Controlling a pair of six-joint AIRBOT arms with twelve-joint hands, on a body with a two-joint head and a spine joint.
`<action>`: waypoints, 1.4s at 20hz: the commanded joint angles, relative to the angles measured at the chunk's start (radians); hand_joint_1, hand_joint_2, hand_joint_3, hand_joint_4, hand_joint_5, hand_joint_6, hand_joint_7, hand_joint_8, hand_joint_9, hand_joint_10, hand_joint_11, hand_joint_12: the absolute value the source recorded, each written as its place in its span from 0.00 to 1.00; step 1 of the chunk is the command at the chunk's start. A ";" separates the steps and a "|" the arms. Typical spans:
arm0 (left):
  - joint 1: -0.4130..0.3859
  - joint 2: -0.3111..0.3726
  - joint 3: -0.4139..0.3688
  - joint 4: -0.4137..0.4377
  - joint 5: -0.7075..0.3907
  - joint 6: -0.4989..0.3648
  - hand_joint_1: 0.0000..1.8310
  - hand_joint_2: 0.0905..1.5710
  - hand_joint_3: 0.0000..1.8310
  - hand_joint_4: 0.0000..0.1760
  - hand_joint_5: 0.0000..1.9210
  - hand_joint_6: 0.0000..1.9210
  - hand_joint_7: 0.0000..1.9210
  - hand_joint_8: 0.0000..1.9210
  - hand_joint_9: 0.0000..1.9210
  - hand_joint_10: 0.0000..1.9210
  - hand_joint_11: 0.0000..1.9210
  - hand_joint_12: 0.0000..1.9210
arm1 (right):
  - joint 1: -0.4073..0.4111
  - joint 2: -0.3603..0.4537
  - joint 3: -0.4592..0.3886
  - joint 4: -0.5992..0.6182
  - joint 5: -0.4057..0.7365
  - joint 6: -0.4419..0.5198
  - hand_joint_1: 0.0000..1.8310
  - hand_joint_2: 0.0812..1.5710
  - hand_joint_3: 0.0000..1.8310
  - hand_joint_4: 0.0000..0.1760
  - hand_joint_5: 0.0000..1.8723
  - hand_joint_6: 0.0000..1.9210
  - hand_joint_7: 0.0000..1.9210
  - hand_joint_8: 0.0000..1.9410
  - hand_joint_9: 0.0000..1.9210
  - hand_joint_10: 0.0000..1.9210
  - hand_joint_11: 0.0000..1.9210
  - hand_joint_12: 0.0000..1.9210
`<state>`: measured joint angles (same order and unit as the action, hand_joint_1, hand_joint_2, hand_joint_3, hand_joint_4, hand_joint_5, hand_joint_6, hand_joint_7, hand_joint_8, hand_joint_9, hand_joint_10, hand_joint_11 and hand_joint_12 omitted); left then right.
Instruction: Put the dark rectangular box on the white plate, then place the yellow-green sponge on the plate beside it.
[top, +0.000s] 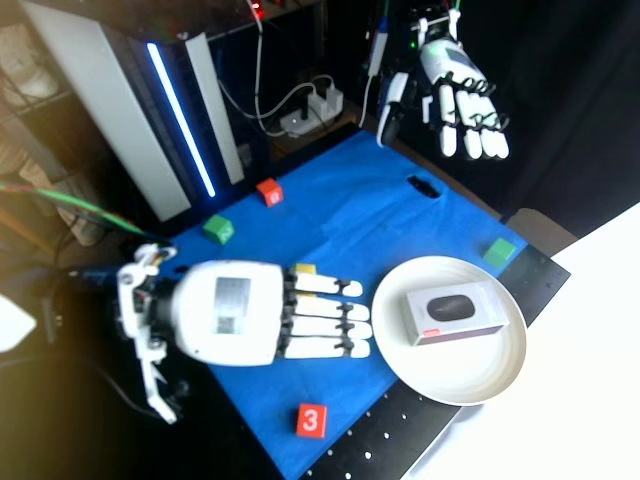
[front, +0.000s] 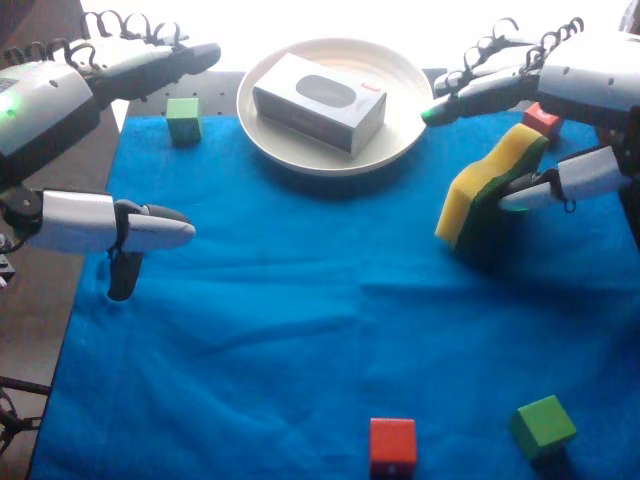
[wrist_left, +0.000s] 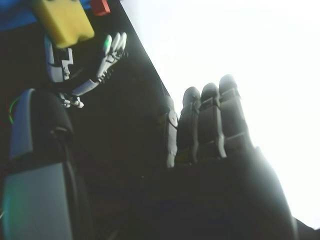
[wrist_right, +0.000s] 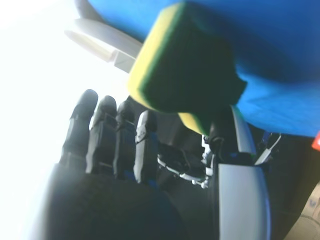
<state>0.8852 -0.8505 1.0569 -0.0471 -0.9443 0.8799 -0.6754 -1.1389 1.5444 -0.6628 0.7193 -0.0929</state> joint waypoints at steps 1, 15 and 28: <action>-0.007 -0.003 -0.003 -0.014 -0.125 -0.001 0.46 0.57 0.00 0.37 0.07 0.00 0.05 0.00 0.01 0.00 0.00 0.00 | 0.015 -0.004 0.003 0.033 0.069 0.004 0.65 0.61 0.00 0.00 0.43 0.02 0.37 0.03 0.34 0.05 0.09 0.54; 0.005 -0.014 -0.004 -0.024 -0.129 -0.001 0.47 0.58 0.00 0.44 0.07 0.00 0.05 0.00 0.01 0.00 0.00 0.00 | 0.051 -0.046 0.045 0.246 0.147 -0.007 0.66 0.72 0.00 0.00 0.47 0.55 0.48 0.65 0.42 0.82 0.41 0.96; 0.005 -0.036 0.015 -0.020 -0.128 -0.005 0.48 0.56 0.00 0.51 0.07 0.00 0.05 0.00 0.00 0.00 0.00 0.00 | 0.259 -0.358 0.345 0.251 0.037 -0.007 0.67 0.71 0.00 0.00 0.49 0.54 0.50 0.59 0.49 0.78 0.52 0.90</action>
<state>0.9005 -0.8837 1.0698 -0.0509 -0.9459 0.8776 -0.4278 -1.5082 1.9018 -0.4545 0.6651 -0.1047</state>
